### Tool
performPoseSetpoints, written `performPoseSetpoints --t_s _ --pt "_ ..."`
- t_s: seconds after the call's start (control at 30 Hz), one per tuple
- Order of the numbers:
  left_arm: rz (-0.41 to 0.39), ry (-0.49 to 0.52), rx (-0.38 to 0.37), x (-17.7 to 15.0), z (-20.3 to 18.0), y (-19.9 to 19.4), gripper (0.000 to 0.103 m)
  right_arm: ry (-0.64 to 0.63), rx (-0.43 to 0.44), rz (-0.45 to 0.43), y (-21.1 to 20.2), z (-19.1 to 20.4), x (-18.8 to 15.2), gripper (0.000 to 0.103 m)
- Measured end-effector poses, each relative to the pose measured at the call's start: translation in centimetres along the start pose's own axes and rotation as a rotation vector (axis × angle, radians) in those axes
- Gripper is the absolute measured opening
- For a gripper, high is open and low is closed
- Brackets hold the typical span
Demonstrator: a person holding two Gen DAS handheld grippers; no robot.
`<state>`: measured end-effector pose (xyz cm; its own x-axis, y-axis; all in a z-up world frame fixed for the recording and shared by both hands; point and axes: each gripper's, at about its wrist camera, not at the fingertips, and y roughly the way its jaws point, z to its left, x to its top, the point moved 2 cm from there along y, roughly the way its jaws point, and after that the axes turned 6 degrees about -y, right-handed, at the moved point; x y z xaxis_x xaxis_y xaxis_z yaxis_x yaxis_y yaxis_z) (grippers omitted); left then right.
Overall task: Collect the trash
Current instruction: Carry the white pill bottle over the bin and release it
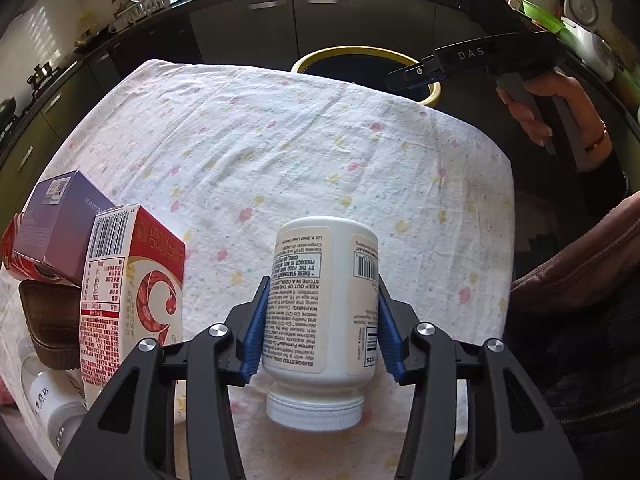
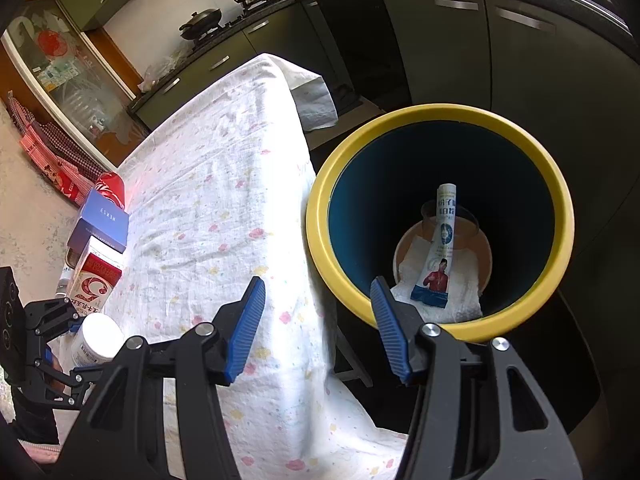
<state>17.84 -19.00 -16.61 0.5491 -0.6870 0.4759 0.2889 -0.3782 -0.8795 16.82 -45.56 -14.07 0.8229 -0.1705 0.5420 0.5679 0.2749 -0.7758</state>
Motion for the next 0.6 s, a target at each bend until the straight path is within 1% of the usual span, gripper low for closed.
performPoseSetpoints --t_s 0.07,0.17,0.27,0.4,0.5,0.6 --pt "-0.015 -0.003 -0.002 0.5 -0.4 -0.5 0.047 0.007 0.003 -0.010 -0.3 -0.3 0.0 0.053" --pt "-0.059 -0.011 -0.011 2.0 -1.1 -1.7 0.047 0.024 -0.001 -0.034 -1.0 -1.0 0.0 0.053" --pt "-0.098 -0.032 -0.043 4.7 -1.6 -2.7 0.047 0.058 -0.017 -0.070 -2.2 -2.3 -0.1 0.053" --pt "-0.139 -0.041 -0.068 9.8 -2.7 -2.2 0.047 0.125 -0.039 -0.120 -4.2 -5.2 -0.7 0.053" --pt "-0.147 -0.025 -0.103 13.6 -4.3 -0.8 0.047 0.175 -0.062 -0.147 -5.7 -7.6 -1.6 0.053" --pt "-0.144 -0.011 -0.114 17.4 -5.8 1.2 0.047 0.215 -0.083 -0.164 -6.9 -9.7 -2.6 0.053"
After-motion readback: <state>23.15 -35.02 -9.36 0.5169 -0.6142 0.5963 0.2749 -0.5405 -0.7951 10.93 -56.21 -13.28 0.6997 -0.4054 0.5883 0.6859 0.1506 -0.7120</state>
